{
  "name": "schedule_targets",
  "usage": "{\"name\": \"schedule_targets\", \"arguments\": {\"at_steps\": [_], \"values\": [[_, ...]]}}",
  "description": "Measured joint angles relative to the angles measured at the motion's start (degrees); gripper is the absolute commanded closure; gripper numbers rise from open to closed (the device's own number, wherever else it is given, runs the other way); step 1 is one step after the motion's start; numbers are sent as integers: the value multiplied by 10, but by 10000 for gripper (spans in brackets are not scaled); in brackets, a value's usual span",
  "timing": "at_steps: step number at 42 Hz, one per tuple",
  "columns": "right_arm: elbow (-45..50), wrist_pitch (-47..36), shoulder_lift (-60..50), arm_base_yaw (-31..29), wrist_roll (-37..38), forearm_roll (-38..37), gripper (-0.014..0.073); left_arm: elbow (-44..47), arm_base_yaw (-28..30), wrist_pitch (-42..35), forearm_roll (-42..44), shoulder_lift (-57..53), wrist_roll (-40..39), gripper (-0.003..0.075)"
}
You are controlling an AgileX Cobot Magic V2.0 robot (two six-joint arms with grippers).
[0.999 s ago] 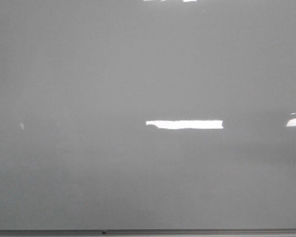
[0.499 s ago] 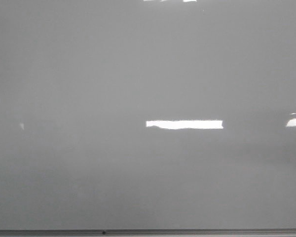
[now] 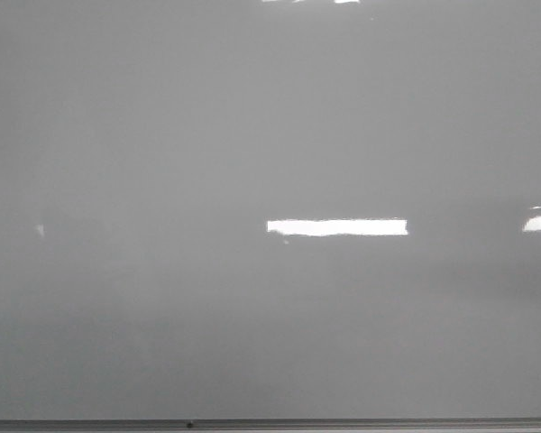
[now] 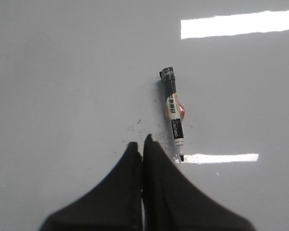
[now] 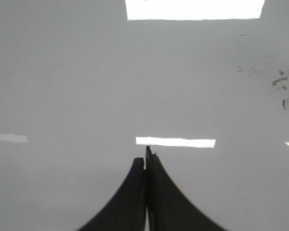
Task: Write number 9 on whiteboard
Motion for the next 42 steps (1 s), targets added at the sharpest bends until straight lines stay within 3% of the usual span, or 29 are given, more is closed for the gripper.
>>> {"name": "schedule_targets", "arguments": {"at_steps": [8,16,29,42], "values": [[-54,56,0,0,0,0,662,-26,0,-7,-2,0,-1,739],[-174,162,7,0,-6,0,662,-138,0,79,-2,5,-1,739],[-352,306,132,0,-38,0,662,-327,0,248,-10,113,-1,739],[-418,355,235,0,-39,0,662,-385,0,328,-25,225,-1,739]]}}
